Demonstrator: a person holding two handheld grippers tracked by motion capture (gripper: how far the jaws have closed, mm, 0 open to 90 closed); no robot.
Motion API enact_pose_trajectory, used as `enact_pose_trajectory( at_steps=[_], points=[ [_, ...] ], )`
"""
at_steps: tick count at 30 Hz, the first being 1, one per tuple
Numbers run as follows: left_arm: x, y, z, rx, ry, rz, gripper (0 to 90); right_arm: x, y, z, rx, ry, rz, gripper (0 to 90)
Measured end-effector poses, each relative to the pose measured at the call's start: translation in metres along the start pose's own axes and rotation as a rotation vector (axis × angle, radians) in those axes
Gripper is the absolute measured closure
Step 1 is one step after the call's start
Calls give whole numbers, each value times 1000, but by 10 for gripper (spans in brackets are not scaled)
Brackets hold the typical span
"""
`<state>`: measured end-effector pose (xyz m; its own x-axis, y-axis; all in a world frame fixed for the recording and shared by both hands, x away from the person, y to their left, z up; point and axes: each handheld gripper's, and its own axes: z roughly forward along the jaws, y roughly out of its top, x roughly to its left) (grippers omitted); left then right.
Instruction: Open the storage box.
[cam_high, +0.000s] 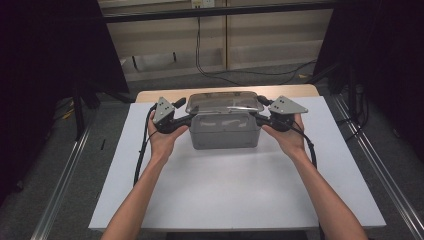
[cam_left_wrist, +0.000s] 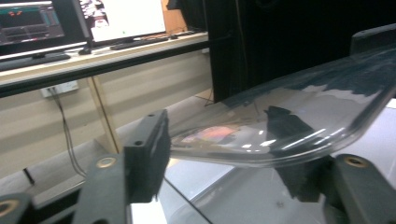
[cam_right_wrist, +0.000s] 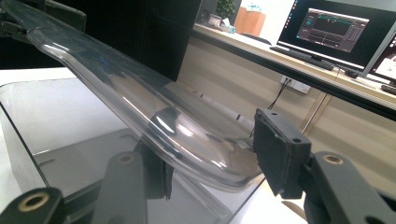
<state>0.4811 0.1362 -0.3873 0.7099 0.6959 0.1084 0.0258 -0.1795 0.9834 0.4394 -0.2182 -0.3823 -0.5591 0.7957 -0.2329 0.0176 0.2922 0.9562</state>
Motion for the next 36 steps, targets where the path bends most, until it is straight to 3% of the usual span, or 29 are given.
enact_pose_trajectory(
  at_steps=[1, 4, 10, 19, 23, 33, 36],
  points=[
    [-1, 0, 1, -1, -8, -12, 418, -1, 0, 0, -3, 0, 1, 508],
    [-2, 1, 3, 2, -13, 24, 453, -2, -1, 1, -7, -2, 8, 507],
    [-1, 5, 5, 1, -15, 46, 481, -5, 4, 5, -4, 19, 10, 519],
    [2, 11, 7, -11, -15, 31, 506, -11, 9, 10, -22, 18, 28, 534],
    [5, 13, 9, -23, -14, -1, 498, -12, 11, 12, -21, 7, 16, 520],
    [7, 19, 14, -30, 11, -8, 512, -18, 14, 18, -37, 9, 11, 508],
    [7, 20, 15, -31, 6, -15, 516, -20, 12, 19, -43, 8, 29, 518]
  ],
)
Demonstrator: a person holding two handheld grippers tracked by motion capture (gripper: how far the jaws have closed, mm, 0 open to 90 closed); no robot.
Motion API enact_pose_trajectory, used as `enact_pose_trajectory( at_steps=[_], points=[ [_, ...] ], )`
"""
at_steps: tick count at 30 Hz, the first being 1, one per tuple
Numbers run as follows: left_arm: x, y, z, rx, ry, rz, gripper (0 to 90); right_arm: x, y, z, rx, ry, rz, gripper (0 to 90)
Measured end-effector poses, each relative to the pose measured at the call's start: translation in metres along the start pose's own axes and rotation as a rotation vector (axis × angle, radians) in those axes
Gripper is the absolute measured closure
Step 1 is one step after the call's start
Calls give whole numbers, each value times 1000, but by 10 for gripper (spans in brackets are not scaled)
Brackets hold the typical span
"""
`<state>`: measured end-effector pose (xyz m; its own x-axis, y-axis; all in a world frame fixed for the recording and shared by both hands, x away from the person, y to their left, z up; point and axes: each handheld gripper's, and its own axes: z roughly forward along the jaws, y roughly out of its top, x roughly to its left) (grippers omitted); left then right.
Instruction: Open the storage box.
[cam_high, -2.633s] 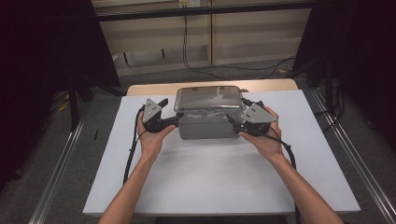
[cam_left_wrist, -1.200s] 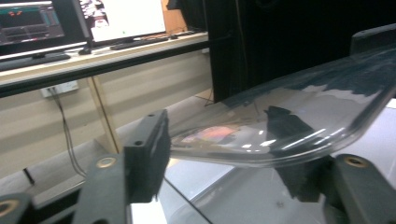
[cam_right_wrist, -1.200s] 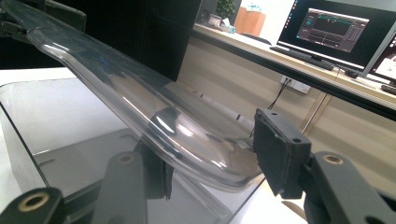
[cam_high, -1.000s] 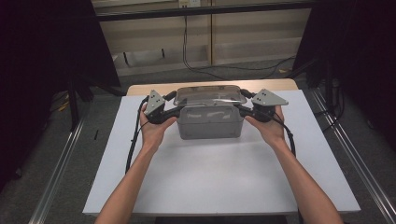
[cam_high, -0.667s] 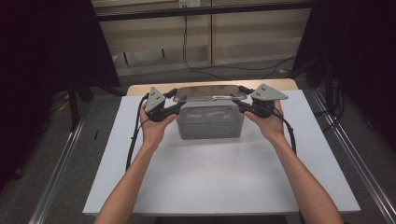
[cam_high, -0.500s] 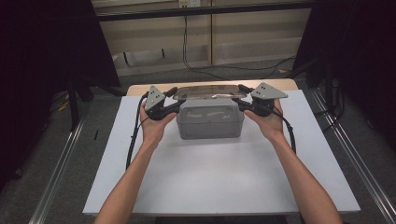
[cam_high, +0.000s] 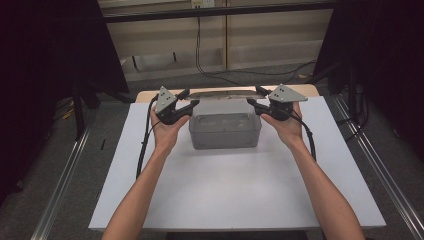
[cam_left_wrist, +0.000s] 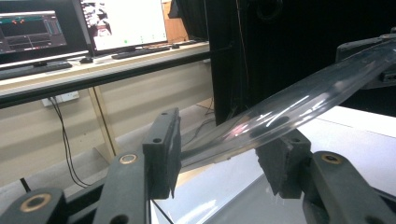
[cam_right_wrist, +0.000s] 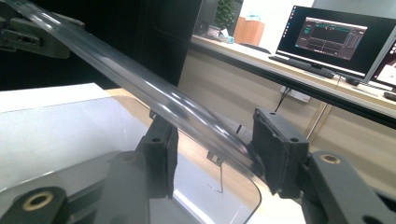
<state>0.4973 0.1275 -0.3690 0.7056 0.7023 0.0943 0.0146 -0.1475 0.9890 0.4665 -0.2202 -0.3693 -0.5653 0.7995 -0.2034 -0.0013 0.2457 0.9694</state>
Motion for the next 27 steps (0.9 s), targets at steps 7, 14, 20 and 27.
enact_pose_trajectory(
  at_steps=[7, 14, 20, 27],
  points=[
    [4, 4, 2, 3, -8, 2, 528, -4, -2, 4, 9, -7, -5, 511],
    [9, 6, 5, 0, -8, -10, 551, -10, -4, 8, -2, -18, 16, 535],
    [11, 6, 8, 1, 0, -21, 563, -16, -5, 12, -9, -23, 24, 602],
    [15, 5, 11, 3, 5, -30, 573, -18, -4, 16, -11, -20, 34, 612]
  ],
)
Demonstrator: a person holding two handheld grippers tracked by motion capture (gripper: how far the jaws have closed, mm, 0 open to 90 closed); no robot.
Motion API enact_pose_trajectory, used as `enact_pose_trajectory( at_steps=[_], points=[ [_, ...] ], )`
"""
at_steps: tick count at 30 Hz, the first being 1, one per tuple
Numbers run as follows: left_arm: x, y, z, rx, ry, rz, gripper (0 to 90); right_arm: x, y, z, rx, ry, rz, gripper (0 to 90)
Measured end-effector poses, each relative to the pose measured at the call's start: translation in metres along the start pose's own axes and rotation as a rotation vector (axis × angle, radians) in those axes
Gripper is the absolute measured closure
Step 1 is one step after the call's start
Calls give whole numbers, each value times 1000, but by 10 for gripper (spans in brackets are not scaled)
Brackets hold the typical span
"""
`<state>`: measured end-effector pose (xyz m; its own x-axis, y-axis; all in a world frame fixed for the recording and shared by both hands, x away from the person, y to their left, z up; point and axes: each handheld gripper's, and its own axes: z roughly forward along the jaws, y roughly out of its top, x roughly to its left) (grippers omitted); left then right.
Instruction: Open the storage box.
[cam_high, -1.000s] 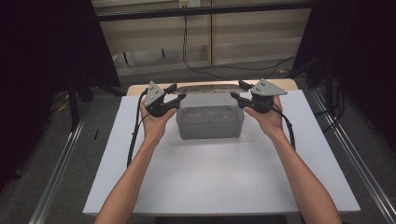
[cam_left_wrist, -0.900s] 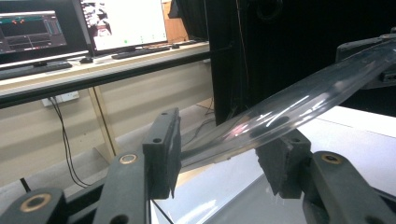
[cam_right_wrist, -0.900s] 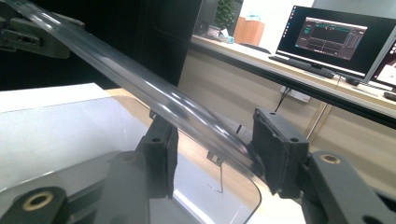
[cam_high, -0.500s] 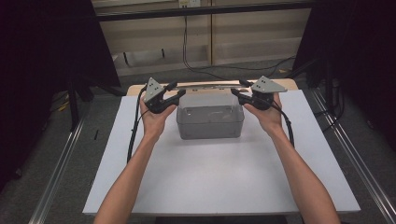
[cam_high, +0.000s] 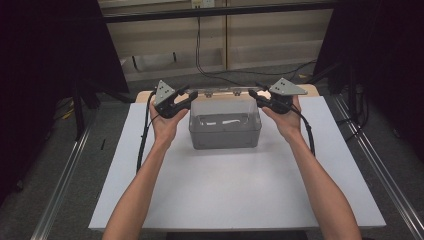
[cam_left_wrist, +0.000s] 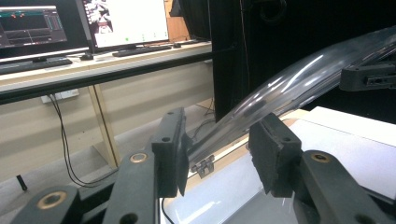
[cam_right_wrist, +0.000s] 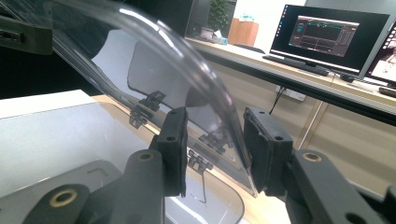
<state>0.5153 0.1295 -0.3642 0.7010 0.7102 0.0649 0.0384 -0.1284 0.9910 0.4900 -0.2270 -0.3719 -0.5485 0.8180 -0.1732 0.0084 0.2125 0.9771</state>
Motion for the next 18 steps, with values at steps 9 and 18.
enact_pose_trajectory(
  at_steps=[9, 18],
  points=[
    [5, -5, 7, 22, 4, -1, 591, -2, -2, 3, -5, -6, 17, 614],
    [9, -2, 12, 31, -2, -8, 595, -7, 0, 6, -6, -7, 24, 620]
  ],
)
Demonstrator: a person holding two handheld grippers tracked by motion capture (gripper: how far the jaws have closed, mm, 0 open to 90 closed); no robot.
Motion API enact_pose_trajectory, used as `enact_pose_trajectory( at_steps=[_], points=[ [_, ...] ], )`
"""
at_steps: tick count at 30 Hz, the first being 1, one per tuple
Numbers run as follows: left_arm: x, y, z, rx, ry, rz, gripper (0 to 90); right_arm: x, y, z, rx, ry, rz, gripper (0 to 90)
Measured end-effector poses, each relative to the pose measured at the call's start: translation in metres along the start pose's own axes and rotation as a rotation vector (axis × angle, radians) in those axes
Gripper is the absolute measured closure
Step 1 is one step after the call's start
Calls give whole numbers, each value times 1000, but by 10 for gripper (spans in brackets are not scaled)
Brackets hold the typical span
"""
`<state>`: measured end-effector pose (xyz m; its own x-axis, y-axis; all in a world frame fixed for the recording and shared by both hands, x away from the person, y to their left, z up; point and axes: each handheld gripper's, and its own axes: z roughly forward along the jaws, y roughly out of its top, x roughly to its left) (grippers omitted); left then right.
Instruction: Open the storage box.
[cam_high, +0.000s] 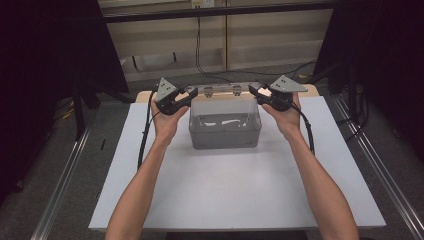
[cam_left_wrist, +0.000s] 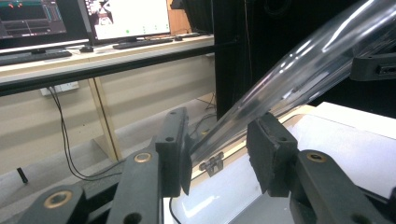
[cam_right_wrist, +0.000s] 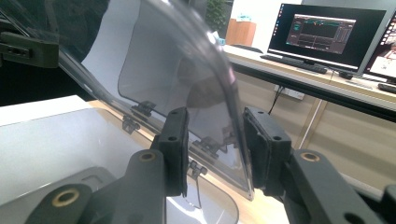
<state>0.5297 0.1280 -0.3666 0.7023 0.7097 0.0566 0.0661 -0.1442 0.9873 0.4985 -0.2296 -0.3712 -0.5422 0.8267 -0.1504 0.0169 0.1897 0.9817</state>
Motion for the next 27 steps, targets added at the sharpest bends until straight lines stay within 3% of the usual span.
enact_pose_trajectory(
  at_steps=[15, 22, 27],
  points=[
    [7, -2, 8, -27, 1, -49, 600, -8, -3, 8, -17, -1, 75, 621],
    [9, -2, 10, -8, 0, -27, 610, -11, -14, 16, -12, -2, 124, 618],
    [10, -4, 13, -4, 8, -26, 614, -14, -13, 18, 5, 2, 107, 624]
  ],
)
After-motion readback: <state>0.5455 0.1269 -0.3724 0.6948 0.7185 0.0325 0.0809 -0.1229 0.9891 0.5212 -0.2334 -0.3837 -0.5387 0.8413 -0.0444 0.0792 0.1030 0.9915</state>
